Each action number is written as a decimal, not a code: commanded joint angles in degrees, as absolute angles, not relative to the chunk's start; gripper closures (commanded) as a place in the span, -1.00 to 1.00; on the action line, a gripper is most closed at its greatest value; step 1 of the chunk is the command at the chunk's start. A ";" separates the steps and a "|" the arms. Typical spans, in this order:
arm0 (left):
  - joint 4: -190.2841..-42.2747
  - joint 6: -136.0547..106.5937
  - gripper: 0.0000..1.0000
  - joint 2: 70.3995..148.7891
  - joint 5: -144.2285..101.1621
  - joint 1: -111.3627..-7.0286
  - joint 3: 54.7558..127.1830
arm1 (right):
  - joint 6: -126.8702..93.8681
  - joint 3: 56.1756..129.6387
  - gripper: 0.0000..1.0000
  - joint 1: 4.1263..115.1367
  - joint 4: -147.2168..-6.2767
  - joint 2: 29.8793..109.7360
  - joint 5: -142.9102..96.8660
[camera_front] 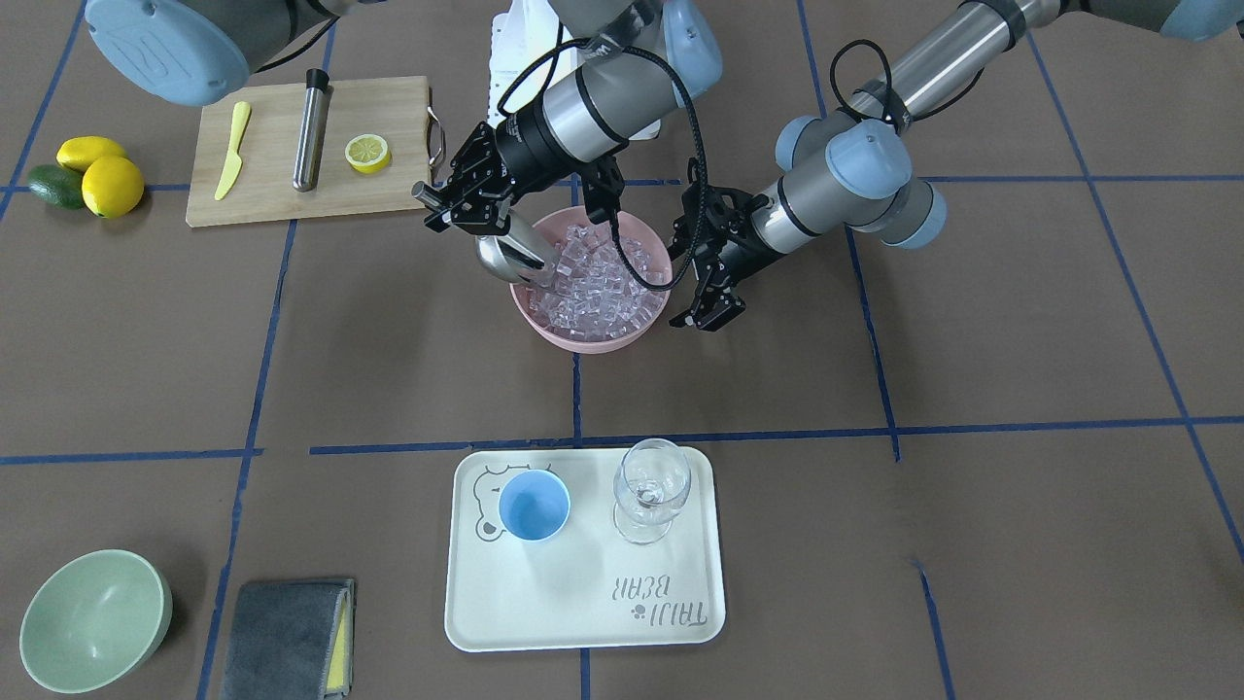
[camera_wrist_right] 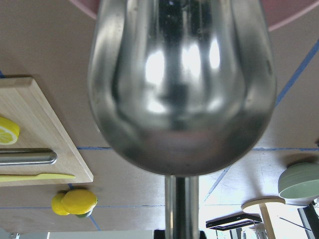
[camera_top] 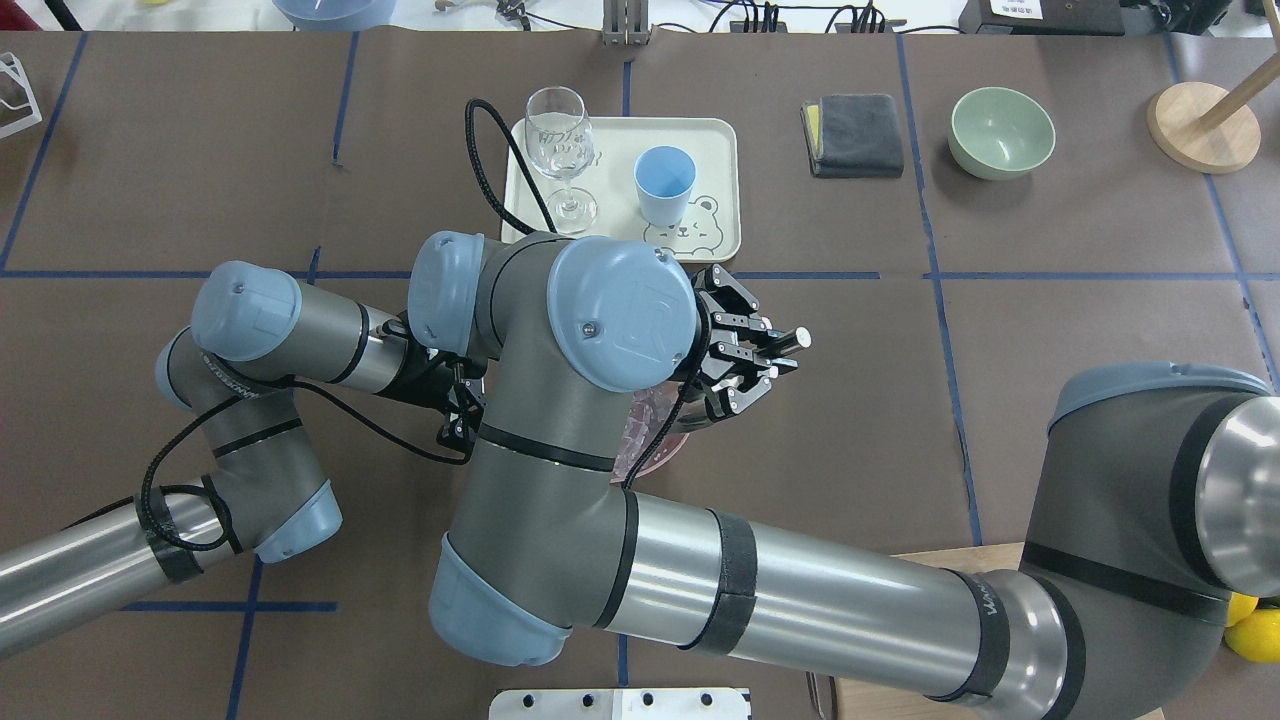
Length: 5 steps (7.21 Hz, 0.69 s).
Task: Put ice in cup with scoop
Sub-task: 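Position the scoop at the bowl edge with the right gripper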
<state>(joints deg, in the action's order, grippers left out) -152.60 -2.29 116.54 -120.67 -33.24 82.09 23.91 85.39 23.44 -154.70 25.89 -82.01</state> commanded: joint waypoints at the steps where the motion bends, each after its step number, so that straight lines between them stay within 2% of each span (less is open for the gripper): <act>1: -152.67 -2.29 -1.00 116.54 -120.67 -33.31 82.09 | 23.91 85.34 1.00 23.29 -152.85 26.19 -82.09; 5: -152.84 -2.29 -1.00 116.46 -120.67 -33.40 82.09 | 23.82 86.65 1.00 23.29 -147.04 29.35 -82.44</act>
